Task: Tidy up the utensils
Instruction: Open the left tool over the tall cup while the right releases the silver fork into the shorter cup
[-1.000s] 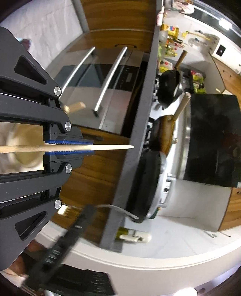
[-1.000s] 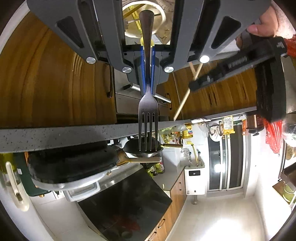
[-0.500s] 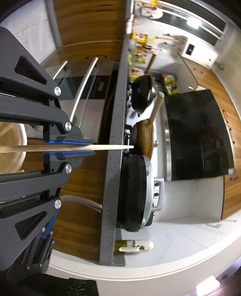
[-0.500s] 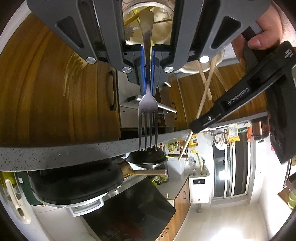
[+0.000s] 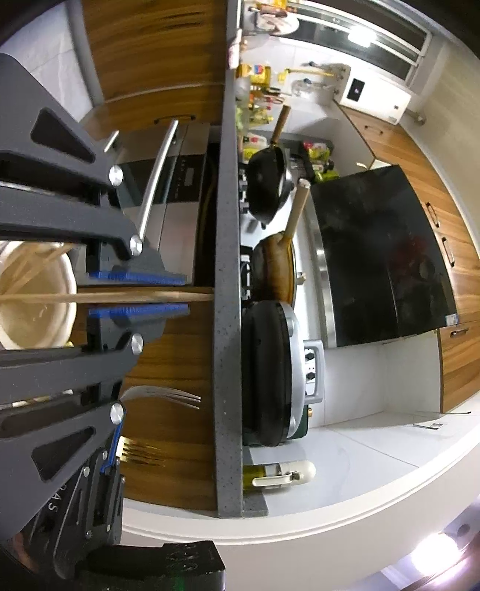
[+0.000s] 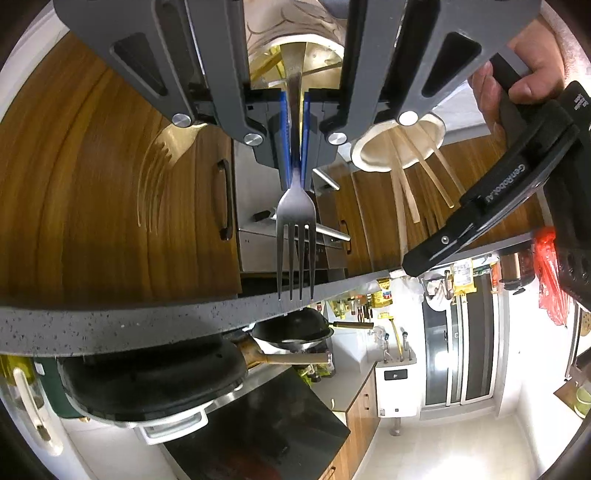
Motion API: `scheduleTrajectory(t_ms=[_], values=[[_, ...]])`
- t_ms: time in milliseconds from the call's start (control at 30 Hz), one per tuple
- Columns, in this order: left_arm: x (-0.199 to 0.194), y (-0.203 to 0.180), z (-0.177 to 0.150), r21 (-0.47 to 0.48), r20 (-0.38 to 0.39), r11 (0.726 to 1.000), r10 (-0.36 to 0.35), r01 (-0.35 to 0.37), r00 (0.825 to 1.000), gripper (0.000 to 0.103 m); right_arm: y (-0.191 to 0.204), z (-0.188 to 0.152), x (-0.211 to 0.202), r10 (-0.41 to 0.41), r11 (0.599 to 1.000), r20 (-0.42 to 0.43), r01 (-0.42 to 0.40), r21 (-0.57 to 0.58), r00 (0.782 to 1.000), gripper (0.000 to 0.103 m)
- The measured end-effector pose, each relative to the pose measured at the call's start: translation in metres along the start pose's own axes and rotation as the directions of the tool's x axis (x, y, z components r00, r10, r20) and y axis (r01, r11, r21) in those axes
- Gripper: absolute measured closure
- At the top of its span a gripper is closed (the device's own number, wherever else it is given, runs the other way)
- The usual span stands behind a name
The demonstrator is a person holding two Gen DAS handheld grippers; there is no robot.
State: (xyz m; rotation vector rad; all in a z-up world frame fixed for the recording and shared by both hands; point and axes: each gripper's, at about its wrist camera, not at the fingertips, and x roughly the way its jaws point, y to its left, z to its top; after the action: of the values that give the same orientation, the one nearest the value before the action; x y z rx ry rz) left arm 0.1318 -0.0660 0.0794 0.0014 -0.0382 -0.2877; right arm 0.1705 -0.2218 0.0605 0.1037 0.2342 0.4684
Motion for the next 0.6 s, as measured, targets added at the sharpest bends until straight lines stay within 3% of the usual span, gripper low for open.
scheduleTrajectory(t_ms=[133, 200, 333, 600], values=[[-0.002, 0.003, -0.002, -0.015, -0.015, 1.0, -0.002, 0.002, 1.0, 0.082, -0.001, -0.004, 0.004, 0.004, 1.0, -0.033, -0.004, 0.0, 0.999, 0.098], [-0.006, 0.004, -0.002, -0.02, -0.012, 1.0, -0.001, 0.001, 1.0, 0.069, 0.0, -0.007, 0.005, 0.004, 1.0, -0.052, -0.004, -0.008, 0.999, 0.098], [-0.011, 0.004, -0.002, -0.018, -0.013, 1.0, 0.006, -0.006, 1.0, 0.058, 0.002, -0.015, 0.011, -0.01, 1.0, -0.098, 0.008, -0.022, 0.995, 0.098], [-0.023, -0.001, -0.007, 0.047, -0.027, 0.999, 0.019, -0.018, 0.999, 0.053, 0.002, -0.021, 0.017, -0.039, 0.999, -0.133, 0.036, -0.025, 0.99, 0.097]])
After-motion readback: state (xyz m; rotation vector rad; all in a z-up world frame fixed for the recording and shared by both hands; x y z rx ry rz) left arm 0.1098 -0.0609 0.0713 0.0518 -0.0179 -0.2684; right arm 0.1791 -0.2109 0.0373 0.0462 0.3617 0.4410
